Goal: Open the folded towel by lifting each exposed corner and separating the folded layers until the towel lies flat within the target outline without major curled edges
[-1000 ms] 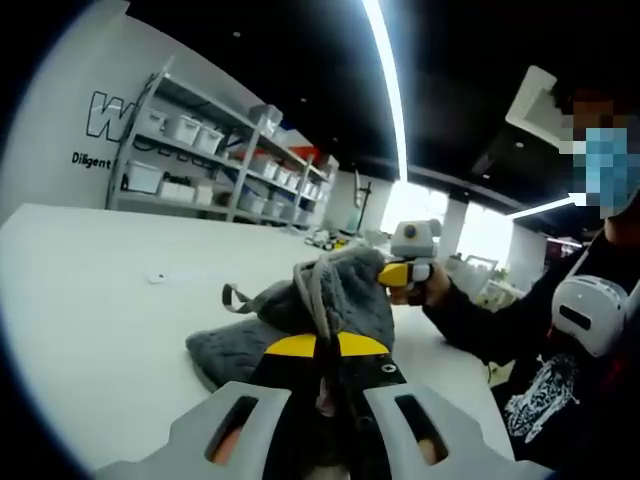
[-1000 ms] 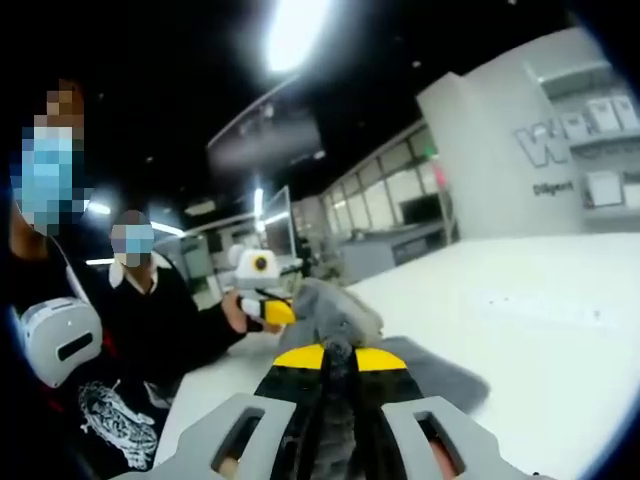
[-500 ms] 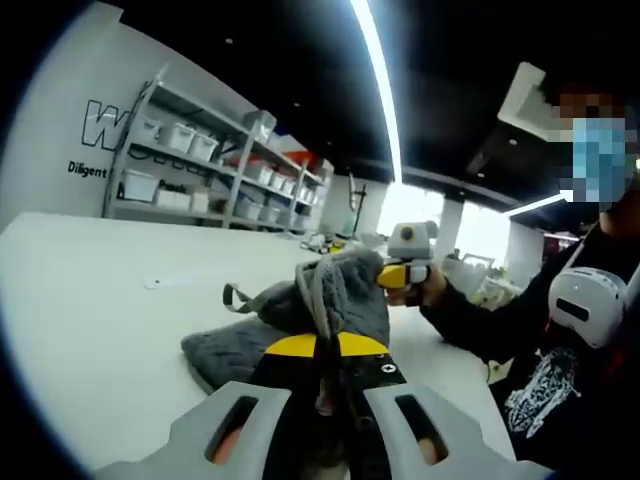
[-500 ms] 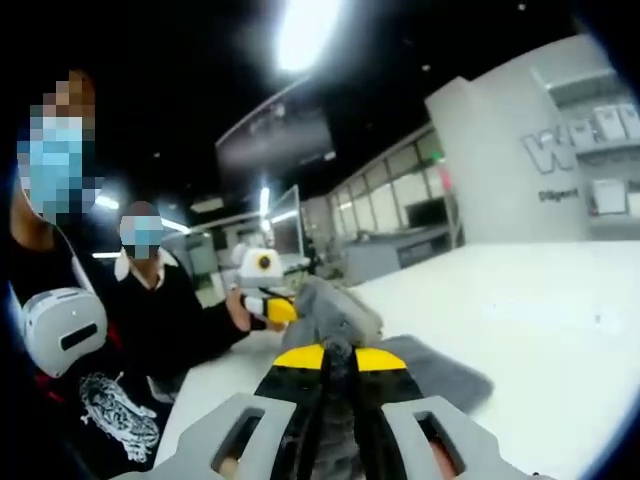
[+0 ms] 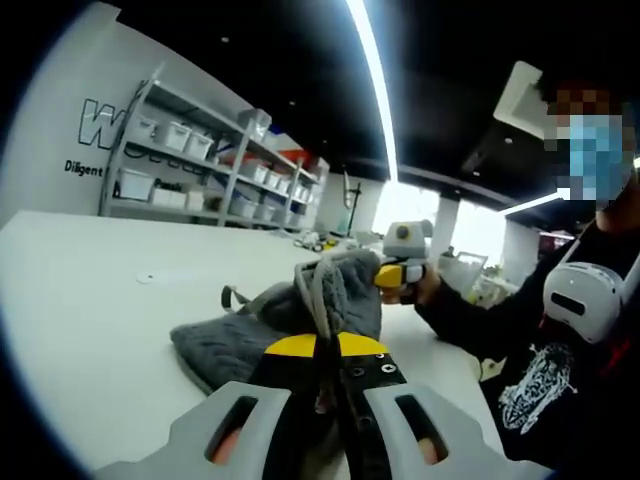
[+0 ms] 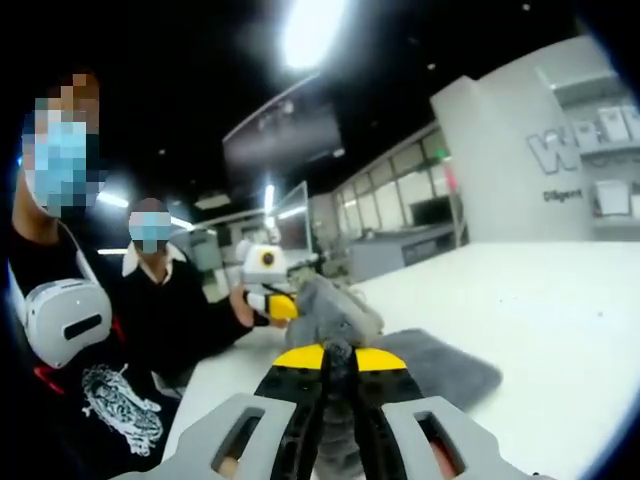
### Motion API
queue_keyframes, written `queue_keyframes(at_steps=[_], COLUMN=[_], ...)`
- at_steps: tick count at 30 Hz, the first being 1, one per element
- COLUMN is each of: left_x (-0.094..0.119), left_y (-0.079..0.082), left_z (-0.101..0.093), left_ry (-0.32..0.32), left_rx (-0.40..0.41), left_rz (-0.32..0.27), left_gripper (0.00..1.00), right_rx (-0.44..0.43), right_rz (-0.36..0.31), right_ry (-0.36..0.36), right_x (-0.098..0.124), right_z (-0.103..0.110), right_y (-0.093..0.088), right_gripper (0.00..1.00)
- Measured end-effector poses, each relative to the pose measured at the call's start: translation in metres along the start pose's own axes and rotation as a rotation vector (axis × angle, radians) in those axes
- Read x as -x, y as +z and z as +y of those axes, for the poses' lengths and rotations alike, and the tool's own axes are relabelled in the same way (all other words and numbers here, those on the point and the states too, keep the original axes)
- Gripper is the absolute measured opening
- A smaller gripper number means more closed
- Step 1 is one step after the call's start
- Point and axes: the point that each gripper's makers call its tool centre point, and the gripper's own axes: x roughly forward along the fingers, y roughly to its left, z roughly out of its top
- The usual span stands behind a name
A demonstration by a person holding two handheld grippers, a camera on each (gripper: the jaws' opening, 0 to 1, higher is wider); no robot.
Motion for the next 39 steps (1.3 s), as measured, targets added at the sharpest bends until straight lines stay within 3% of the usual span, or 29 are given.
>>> queue_keyframes(at_steps=[11, 27, 39], left_x=[0.002, 0.006, 0.01], left_y=[-0.01, -0.018, -0.027], left_z=[-0.016, -0.029, -0.038], left_ry=[-0.02, -0.043, -0.056], left_rx=[-0.01, -0.007, 0.003], left_rz=[0.024, 0.032, 0.049], left_gripper=[0.02, 0.02, 0.02], right_rx=[0.005, 0.02, -0.025], right_rz=[0.04, 0.046, 0.058], right_ry=[0.008, 0.019, 0.03], right_x=[0.008, 0.012, 0.015], right_z=[0.009, 0.019, 0.029], right_y=[-0.012, -0.017, -0.028], right_gripper=[0.04, 0.04, 0.04])
